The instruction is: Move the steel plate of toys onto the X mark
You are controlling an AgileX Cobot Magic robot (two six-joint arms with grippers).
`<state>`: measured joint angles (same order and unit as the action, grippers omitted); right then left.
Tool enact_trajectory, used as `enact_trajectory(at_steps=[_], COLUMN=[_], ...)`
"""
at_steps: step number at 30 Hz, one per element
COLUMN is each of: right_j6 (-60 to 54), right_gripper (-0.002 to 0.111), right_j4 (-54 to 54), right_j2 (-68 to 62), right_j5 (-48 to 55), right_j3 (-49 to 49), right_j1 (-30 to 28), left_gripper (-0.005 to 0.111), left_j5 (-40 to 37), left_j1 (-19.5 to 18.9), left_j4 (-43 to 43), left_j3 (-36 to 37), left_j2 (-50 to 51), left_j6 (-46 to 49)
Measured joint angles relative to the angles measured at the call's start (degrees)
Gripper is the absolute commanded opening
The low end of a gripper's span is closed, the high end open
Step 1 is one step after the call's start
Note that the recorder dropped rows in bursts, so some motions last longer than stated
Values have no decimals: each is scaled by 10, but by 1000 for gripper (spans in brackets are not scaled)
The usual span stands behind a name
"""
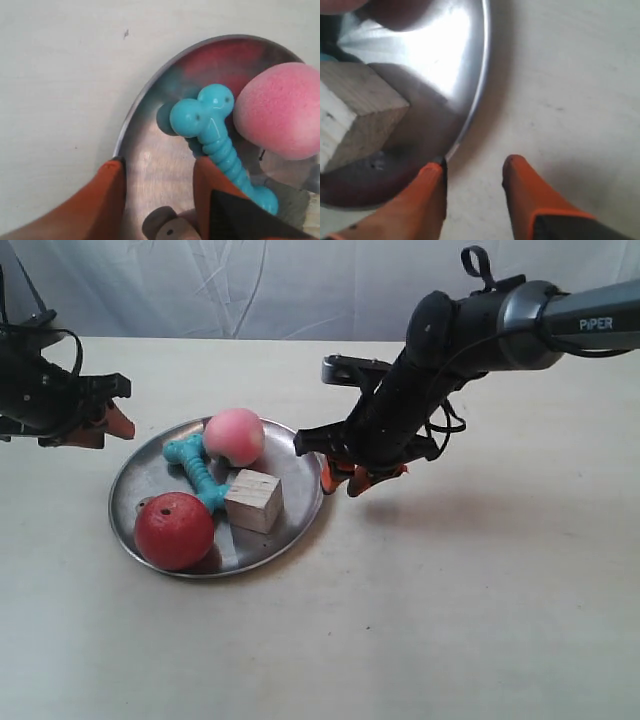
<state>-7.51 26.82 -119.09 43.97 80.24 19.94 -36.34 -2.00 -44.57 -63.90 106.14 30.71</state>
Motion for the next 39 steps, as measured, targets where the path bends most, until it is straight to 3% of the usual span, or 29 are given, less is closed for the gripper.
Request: enact_trajectory(at_steps=[3,5,6,15,20,25,32,39], right_j6=[13,15,15,24,96,141,227,266], right_gripper=[-1,0,0,-1,-1,-1,-1,-1], right_j4=[-43,-68,-78,-163,-294,-393,-520,-518], right_j2=[31,60,81,345,501,628,821,926], right_j5=[26,40,45,25,-1,45,65,112], right_j3=[0,0,0,0,0,-17,-156,-241], right_j1=[0,0,0,22,57,73,76,76], left_gripper=[18,2,0,0,0,0,0,0], left_j5=[-3,-3,-5,6,35,49,69,84], left_j1=[0,0,0,0,0,1,1,1], left_j4=[0,1,4,6,15,18,21,21], left_j3=[0,0,0,8,34,70,97,104], left_j2=[-29,-51,-71,-275,-391,-479,-514,-514], left_j6=[0,0,1,23,24,25,25,25])
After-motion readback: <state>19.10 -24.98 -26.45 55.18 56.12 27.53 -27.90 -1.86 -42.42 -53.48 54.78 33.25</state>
